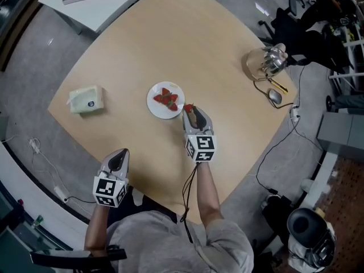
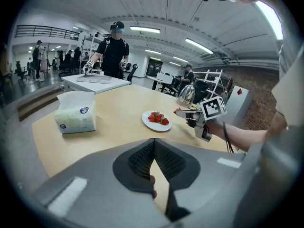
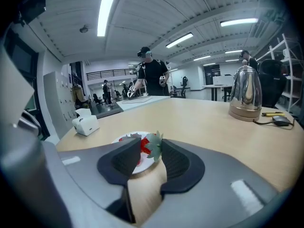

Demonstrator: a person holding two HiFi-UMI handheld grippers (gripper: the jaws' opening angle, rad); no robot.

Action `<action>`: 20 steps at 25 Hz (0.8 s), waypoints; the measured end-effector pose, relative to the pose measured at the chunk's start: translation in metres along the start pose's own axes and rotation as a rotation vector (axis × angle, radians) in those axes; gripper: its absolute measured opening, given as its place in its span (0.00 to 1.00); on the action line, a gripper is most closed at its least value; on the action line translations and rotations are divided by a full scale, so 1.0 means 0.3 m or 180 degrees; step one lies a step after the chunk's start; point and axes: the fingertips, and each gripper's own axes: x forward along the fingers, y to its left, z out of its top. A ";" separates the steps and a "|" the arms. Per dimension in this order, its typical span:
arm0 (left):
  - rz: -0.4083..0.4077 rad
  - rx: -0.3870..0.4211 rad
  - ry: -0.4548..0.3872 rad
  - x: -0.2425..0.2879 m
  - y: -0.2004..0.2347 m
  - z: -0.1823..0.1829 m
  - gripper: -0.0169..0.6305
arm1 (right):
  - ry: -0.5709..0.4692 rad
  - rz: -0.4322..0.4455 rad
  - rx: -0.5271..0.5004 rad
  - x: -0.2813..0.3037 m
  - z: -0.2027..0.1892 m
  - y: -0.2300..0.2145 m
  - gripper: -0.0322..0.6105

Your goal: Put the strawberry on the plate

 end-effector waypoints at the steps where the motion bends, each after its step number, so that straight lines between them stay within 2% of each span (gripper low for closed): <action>1: -0.0002 0.0002 0.0012 0.006 -0.001 -0.001 0.06 | 0.0008 0.0007 -0.0002 0.008 -0.004 -0.002 0.27; 20: 0.0027 -0.0096 0.0174 0.054 0.050 -0.047 0.06 | 0.0177 0.0077 -0.0027 0.127 -0.065 -0.005 0.28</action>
